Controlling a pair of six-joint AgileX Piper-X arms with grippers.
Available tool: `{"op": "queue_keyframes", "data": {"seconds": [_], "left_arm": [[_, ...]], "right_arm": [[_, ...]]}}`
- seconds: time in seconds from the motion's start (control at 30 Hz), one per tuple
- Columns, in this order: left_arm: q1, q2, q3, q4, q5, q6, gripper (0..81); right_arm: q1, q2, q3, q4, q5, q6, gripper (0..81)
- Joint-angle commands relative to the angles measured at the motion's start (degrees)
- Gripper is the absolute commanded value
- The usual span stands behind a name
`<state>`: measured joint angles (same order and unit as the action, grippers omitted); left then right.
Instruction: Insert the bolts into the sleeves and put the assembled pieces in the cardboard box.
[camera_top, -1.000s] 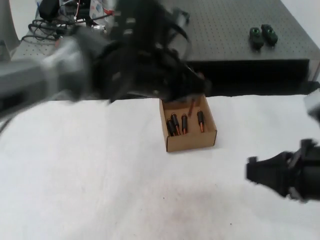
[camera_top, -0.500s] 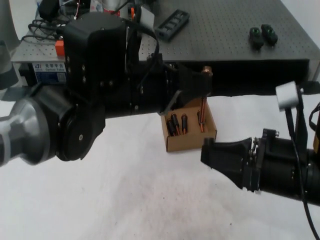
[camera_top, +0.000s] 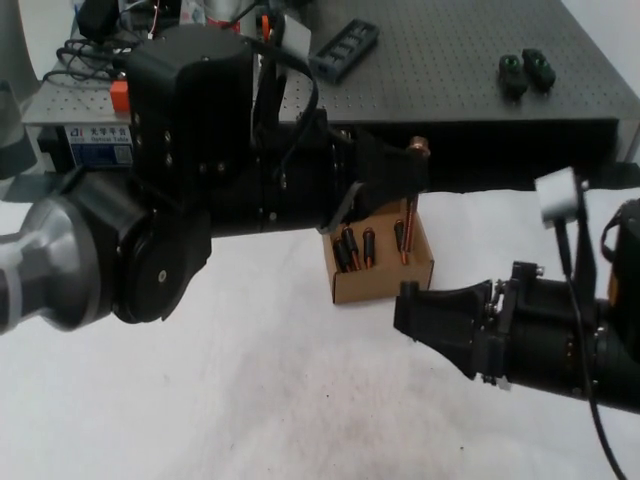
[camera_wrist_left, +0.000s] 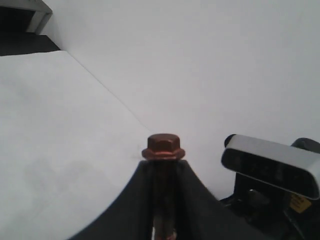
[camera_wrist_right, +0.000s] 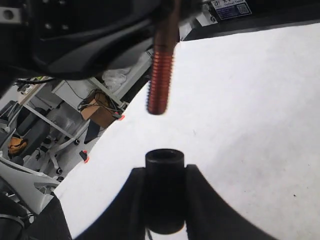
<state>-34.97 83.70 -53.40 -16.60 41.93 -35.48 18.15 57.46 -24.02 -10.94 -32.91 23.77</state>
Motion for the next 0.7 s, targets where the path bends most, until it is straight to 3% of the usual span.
{"op": "queue_keyframes", "data": {"seconds": [0.0,0.43,0.67], "left_arm": [[-0.2,-0.7,-0.1,-1.5,1.3,-0.4,0.7],[-0.2,-0.7,-0.1,-1.5,3.3,-0.3,0.7],[-0.2,-0.7,-0.1,-1.5,4.8,0.1,0.7]], "right_arm": [[0.0,0.3,-0.4,-3.3,-0.7,0.3,4.5],[0.0,0.3,-0.4,-10.9,6.9,2.6,4.5],[0.0,0.3,-0.4,-14.8,6.4,4.3,4.5]]}}
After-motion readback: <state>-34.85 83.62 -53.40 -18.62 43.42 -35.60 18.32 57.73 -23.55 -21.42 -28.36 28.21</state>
